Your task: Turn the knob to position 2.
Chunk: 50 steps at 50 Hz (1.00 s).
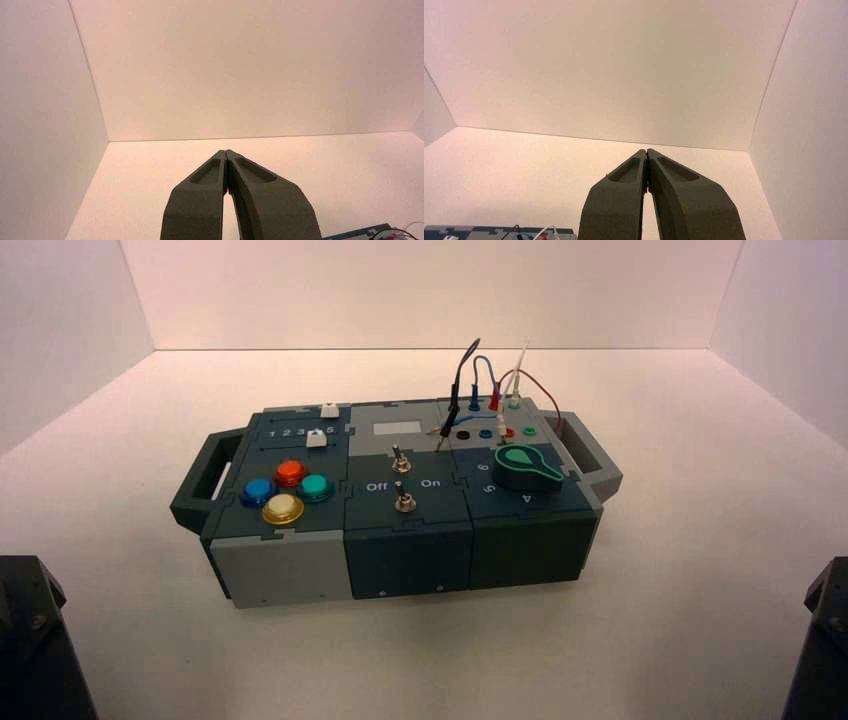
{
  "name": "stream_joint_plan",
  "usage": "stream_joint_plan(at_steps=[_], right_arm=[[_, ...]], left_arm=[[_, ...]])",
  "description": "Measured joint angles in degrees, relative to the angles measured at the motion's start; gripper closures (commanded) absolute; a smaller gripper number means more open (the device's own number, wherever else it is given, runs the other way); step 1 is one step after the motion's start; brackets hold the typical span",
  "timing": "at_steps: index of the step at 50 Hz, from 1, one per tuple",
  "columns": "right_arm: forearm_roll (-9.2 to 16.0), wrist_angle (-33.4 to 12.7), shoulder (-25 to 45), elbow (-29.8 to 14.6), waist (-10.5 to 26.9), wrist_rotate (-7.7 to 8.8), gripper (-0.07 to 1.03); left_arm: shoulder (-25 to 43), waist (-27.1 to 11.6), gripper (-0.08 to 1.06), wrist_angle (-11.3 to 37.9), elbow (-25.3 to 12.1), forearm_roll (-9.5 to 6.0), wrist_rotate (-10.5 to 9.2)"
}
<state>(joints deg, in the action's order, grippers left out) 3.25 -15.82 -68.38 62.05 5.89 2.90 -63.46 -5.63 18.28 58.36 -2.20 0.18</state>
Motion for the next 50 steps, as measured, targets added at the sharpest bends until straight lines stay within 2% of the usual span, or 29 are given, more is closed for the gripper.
stream_joint_plan(at_steps=[17, 24, 31, 36, 42, 50], right_arm=[[0.0, -0.2, 0.2, 0.0, 0.0, 0.0, 0.99], [0.2, -1.9, 0.6, 0.0, 0.0, -0.44, 0.99], [1.2, -5.8, 2.3, 0.0, 0.3, -0.62, 0.99], [3.1, -10.2, 3.8, -1.2, 0.3, -0.62, 0.99], [5.0, -13.9, 5.5, -2.2, 0.5, -0.62, 0.99], [8.4, -20.6, 9.3, -4.3, 2.6, -0.62, 0.99]], left_arm=[[0.0, 0.1, 1.01, 0.0, 0.0, 0.09, 0.09], [0.0, 0.0, 1.01, 1.0, 0.0, 0.09, 0.09], [0.1, 0.0, 1.01, 3.3, 0.0, 0.09, 0.09], [0.4, -0.4, 1.01, 5.4, -0.1, 0.09, 0.09], [1.8, -2.4, 1.01, 8.2, -0.8, 0.09, 0.09], [6.3, -6.4, 1.01, 12.4, -2.0, 0.0, 0.09]])
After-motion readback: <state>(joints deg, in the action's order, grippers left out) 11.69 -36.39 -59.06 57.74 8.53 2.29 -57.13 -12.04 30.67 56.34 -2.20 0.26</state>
